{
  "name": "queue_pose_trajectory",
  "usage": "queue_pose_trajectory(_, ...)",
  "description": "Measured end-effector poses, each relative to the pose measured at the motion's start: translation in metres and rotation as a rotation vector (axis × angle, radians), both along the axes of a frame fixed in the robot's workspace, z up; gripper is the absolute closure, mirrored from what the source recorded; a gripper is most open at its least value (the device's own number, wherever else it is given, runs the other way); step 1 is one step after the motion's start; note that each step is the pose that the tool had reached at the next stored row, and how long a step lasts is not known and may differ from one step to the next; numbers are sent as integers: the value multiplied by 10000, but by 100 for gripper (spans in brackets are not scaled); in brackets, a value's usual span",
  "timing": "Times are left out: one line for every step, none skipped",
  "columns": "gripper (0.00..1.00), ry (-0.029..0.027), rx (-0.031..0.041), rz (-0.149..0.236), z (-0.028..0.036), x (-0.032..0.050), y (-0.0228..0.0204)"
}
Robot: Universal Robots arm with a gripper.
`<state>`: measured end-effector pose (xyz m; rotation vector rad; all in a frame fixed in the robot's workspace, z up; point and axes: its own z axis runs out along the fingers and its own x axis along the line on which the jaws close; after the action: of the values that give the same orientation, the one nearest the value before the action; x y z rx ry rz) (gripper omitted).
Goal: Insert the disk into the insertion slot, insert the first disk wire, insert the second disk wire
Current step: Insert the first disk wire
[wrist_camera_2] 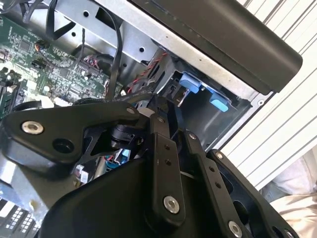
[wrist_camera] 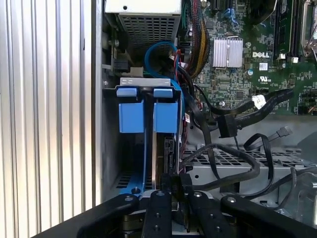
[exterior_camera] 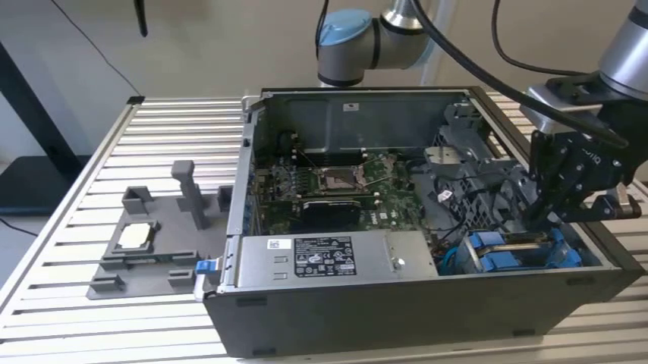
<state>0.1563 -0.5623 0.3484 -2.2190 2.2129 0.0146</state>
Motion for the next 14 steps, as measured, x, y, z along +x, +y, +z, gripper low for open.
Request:
queue_pose_trajectory(81,0,1,-3,-4,0,-1)
queue_pose_trajectory(81,0,4,-5,-10,0,-2)
queue_pose_trajectory(81,0,0,-7,-15,0,-4)
queue_pose_trajectory(81,0,1,-8,-22,0,-6)
queue_pose_trajectory(81,0,1,-10,-30,0,-8)
queue_pose_trajectory(81,0,1,-14,-38,1,-9)
queue_pose_trajectory(81,0,0,-19,-42,2,-10)
queue_pose_trajectory(81,0,0,-30,-45,4,-10)
queue_pose_trajectory(81,0,-1,-47,-48,6,-10)
queue_pose_trajectory(81,0,0,-64,-51,7,-10)
queue_pose_trajectory(81,0,1,-80,-53,9,-10)
queue_pose_trajectory(81,-1,2,-99,-56,10,-10)
queue_pose_trajectory(81,0,3,-123,-59,11,-10)
queue_pose_trajectory(81,0,2,-149,-62,13,-10)
